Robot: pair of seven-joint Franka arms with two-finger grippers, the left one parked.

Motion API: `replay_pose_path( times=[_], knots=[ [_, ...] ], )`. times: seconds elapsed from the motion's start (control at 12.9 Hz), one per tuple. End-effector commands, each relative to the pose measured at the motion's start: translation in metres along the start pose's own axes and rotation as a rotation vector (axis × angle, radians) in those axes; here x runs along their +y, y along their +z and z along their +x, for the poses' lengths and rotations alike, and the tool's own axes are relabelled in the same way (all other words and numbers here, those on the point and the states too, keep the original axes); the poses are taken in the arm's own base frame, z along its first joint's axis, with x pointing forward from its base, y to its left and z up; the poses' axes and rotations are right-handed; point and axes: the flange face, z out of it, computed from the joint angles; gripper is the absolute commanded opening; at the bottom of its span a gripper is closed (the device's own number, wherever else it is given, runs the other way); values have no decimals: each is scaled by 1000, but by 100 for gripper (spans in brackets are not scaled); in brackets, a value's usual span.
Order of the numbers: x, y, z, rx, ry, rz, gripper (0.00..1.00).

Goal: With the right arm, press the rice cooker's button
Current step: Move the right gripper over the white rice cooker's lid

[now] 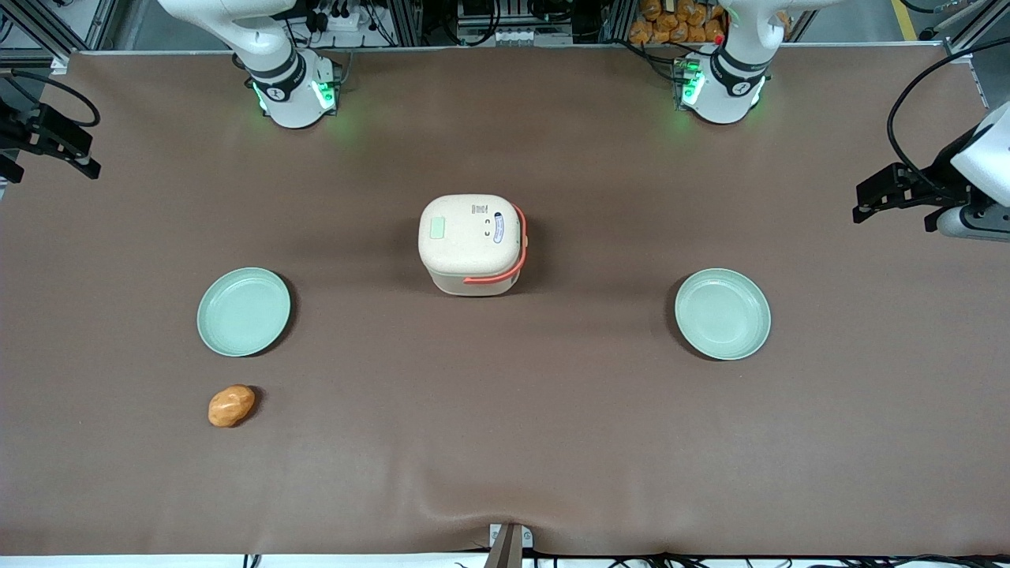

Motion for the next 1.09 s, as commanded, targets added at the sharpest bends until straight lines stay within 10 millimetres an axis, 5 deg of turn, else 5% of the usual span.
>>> replay_pose_path(
  times=[0.0, 0.39, 0.54, 0.78, 0.86, 1.01],
  knots=[
    [-1, -3, -7, 8, -5, 45, 100],
    [-8, 4, -4, -11, -21, 45, 100],
    [-40, 6, -2, -33, -60, 44, 100],
    [-114, 13, 0, -41, -19, 31, 25],
    [-136, 25, 4, -59, -32, 27, 8],
    [-176, 38, 8, -47, -55, 29, 0]
  ],
)
